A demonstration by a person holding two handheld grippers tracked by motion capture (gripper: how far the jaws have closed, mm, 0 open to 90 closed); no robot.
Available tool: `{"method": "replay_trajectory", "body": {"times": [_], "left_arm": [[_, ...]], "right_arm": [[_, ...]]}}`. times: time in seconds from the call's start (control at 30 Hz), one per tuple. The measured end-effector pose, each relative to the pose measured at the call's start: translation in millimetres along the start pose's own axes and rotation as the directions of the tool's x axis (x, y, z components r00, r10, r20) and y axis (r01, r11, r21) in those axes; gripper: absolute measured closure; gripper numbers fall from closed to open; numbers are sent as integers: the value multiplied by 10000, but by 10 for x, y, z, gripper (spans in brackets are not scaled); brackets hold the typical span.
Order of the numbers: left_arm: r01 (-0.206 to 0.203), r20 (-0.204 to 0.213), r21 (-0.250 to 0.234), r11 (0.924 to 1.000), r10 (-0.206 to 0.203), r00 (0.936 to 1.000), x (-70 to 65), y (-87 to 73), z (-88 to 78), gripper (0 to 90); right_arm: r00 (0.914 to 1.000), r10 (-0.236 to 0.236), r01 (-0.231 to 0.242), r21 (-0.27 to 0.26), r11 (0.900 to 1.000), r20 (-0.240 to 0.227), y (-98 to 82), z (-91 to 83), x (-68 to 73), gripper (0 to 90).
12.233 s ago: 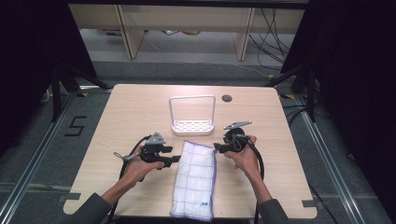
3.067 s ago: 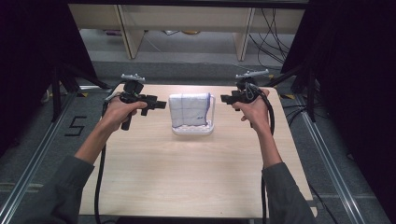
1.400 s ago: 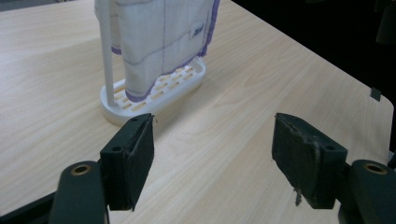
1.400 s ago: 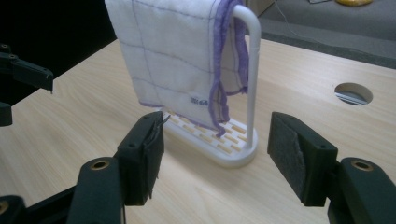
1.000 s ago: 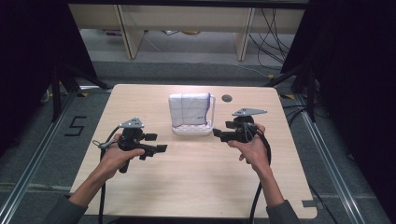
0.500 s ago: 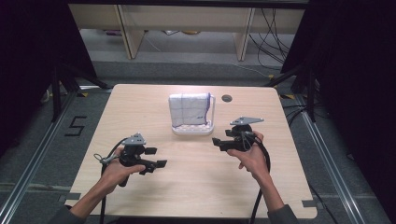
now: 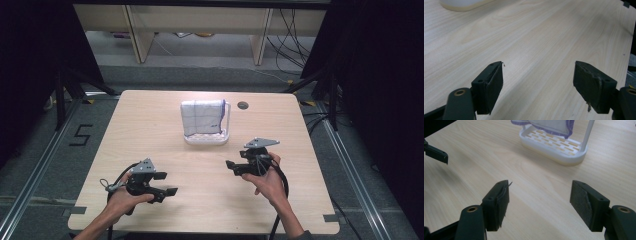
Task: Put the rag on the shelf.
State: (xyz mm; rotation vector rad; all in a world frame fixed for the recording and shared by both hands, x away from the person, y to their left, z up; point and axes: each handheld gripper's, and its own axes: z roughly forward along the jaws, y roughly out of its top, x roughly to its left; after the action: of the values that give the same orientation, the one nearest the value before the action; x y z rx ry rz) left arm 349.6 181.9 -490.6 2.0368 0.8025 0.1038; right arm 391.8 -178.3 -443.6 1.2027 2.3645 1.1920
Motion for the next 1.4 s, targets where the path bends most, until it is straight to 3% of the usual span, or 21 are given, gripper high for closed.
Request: {"method": "replay_trajectory", "body": {"times": [0.3,0.33,0.37,0.67,0.73,0.77,0.87,1.0,1.17,1.2,1.23,1.3,1.4], "left_arm": [[-59,265,16,10000,59,9996,-60,-138,1,203],[-113,340,52,9999,111,9994,-60,-152,2,198],[-134,367,59,9999,132,9992,-63,-165,1,193],[-304,419,85,9995,301,9987,-118,-225,-7,156],[-436,240,-13,9990,436,9988,-145,-236,-12,156],[-529,129,75,9986,528,9985,-163,-249,-8,156],[-749,22,372,9965,749,9972,-184,-268,-8,156],[-797,-57,216,9966,799,9968,-218,-286,1,157],[-1004,-145,492,9937,1013,9948,-196,-294,18,158],[-853,-68,311,9959,855,9963,-211,-295,20,158],[-1025,-163,435,9938,1033,9945,-201,-292,9,159],[-859,-156,270,9959,863,9961,-211,-298,26,161],[-1072,-275,508,9929,1087,9937,-178,-298,29,161]], "right_arm": [[9999,72,-73,186,9998,91,-238,45,105,240],[9997,-94,90,194,9998,218,-266,46,108,228],[9998,68,-73,301,9995,169,-284,41,131,225],[10000,-45,47,241,9997,-58,-450,21,247,210],[9997,52,-45,297,9995,-238,-501,18,288,208],[9995,-263,271,399,9988,-195,-558,18,313,207],[9995,-327,329,733,9968,-37,-615,8,364,195],[9995,-277,289,801,9964,-152,-667,-14,398,195],[9995,-269,284,830,9961,-195,-768,-38,438,179],[9995,-272,284,837,9961,-151,-775,-43,446,179],[9993,-353,362,796,9962,-128,-786,-45,451,179],[9993,-343,351,801,9962,-121,-795,-50,461,179],[9983,-569,574,774,9953,-92,-803,-30,457,179]]}}
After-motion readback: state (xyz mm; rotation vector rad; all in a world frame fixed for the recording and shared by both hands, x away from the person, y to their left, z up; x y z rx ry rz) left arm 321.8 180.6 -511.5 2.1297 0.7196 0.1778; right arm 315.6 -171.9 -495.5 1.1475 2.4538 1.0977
